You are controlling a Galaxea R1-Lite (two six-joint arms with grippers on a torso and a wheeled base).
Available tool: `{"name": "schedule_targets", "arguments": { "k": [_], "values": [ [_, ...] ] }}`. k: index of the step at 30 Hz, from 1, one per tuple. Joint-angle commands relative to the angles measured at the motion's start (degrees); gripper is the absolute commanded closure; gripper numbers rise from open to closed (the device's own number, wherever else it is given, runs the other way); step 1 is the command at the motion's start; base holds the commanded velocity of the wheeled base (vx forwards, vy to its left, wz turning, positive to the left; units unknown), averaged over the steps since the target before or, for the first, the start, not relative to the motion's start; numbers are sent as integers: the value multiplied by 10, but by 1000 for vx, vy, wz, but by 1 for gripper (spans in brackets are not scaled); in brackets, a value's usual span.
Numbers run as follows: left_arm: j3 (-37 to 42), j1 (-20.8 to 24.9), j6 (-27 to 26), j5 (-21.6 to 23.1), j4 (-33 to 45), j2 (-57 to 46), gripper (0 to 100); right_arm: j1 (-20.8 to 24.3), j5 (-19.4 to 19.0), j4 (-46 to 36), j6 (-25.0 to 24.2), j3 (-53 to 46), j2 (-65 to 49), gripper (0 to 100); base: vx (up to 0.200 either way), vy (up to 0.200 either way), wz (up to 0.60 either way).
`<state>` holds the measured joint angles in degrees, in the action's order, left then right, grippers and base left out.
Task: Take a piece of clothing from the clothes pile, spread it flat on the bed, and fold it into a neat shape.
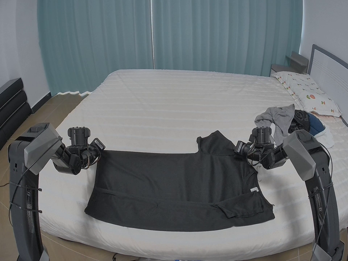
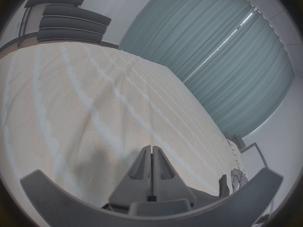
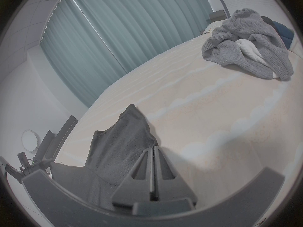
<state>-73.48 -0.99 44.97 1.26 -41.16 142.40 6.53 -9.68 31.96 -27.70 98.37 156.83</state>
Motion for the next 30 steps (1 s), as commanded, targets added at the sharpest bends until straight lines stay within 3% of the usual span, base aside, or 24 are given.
{"name": "schedule_targets", "arguments": {
  "k": [1, 12, 30],
  "values": [
    [1, 0, -1, -1, 0, -3, 100, -6, 0, 4, -3, -13, -20, 100, 0, 0, 0],
    [8, -1, -1, -5, -1, -25, 100, -22, -3, 94, -22, -126, -86, 100, 0, 0, 0],
    [9, -9, -1, -6, -1, -39, 100, -23, 18, 180, -61, -181, -114, 100, 0, 0, 0]
  ]
}}
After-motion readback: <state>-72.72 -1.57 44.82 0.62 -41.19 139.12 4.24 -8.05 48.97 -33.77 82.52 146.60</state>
